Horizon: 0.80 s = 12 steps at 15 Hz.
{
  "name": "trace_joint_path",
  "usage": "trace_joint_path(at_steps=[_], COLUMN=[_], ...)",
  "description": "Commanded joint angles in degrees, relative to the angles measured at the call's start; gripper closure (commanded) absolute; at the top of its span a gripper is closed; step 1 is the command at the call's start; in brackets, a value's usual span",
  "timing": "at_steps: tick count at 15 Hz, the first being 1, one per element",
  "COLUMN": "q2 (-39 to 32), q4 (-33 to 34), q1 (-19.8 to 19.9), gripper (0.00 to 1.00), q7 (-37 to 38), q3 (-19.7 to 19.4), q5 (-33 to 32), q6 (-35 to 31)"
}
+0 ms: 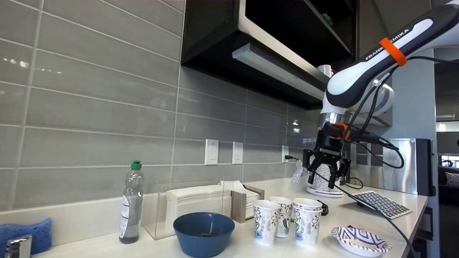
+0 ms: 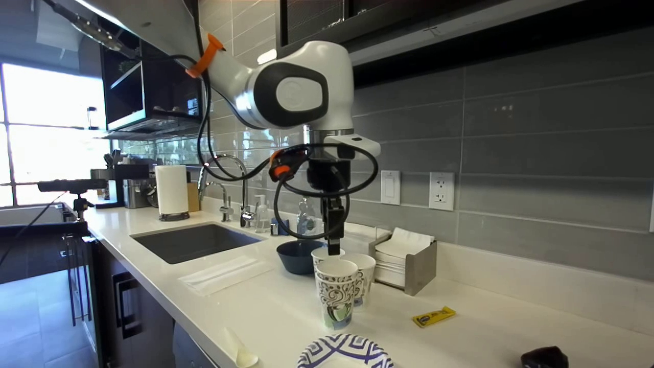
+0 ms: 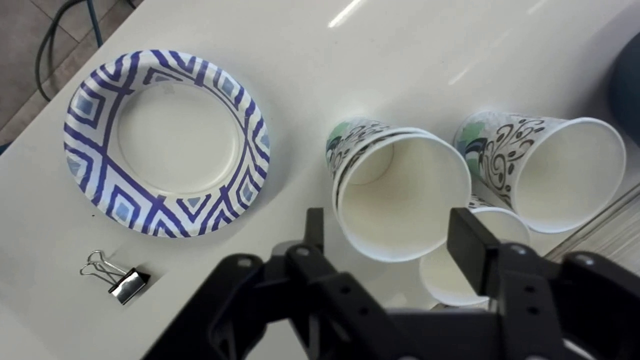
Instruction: Stack the four coffee cups together.
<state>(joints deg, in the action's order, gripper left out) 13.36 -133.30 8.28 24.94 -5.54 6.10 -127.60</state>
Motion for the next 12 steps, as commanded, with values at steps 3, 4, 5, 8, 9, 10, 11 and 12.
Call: trace_joint_path(at_steps=[3,4,5,8,9,10,11,12], q2=[-3.02,-3.44,-4.02,-6.02,-6.66,-7.27,-7.84,-8.30], q4=[0.13,0.05,-0.06,-0.45,-0.48,-0.47,-0.46,-0.51], q1=[0.04,0.06,0.10,0.13,0.12,0.12,0.11,0.10], gripper=[0.00,0.00,0.00,0.00,0.00,0.00,0.00,0.00], q7=[-0.25,-0.17,-0.23,-0.36,-0.27,-0.18,-0.22,-0.18], q3=[-0.04,-0.07,-0.19,-0.53,-0.62,-0.75,-0.91,-1.02], q5=[2.39,2.32,2.42,2.83,2.83,2.81,2.89,2.92], q6=[-2.48,-2.54,-2.59,-2.78,-2.88,-2.99,-3.15,-3.31])
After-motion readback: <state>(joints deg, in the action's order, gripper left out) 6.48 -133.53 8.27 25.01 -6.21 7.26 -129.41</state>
